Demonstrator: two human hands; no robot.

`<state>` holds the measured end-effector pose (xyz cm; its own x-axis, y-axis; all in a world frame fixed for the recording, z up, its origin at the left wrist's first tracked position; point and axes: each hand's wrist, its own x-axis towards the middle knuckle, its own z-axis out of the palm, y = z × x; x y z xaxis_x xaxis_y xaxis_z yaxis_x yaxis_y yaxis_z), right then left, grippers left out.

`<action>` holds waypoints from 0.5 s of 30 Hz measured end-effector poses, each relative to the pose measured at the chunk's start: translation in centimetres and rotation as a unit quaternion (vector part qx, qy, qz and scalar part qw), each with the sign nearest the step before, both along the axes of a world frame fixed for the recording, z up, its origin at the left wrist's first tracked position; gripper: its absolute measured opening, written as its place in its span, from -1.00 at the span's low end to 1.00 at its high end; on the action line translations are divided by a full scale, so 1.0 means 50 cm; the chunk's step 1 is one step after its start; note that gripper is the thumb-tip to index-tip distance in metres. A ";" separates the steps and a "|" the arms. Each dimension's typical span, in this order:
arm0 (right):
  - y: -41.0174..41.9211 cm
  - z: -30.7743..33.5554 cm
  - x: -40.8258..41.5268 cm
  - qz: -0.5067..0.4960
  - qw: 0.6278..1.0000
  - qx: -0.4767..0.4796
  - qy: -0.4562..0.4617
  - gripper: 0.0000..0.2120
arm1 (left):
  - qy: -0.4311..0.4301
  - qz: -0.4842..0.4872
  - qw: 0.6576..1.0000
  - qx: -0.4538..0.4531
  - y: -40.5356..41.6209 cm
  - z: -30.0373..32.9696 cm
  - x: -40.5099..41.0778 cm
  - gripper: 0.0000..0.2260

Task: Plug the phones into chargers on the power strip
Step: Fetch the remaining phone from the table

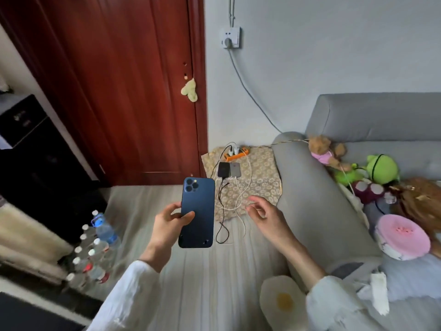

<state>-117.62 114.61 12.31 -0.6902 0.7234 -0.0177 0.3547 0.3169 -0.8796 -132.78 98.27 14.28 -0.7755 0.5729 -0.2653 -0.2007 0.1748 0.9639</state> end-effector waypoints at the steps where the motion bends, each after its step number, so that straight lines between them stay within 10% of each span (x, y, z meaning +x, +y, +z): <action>1: 0.034 0.002 -0.011 -0.001 1.000 -0.003 -0.003 -0.71 | -0.001 -0.002 1.000 -0.005 0.034 0.001 -0.013 -0.82; 15: 0.492 -0.091 -0.303 0.000 0.995 -0.043 -0.087 -0.69 | -0.063 -0.043 0.997 -0.031 0.533 -0.143 -0.341 -0.83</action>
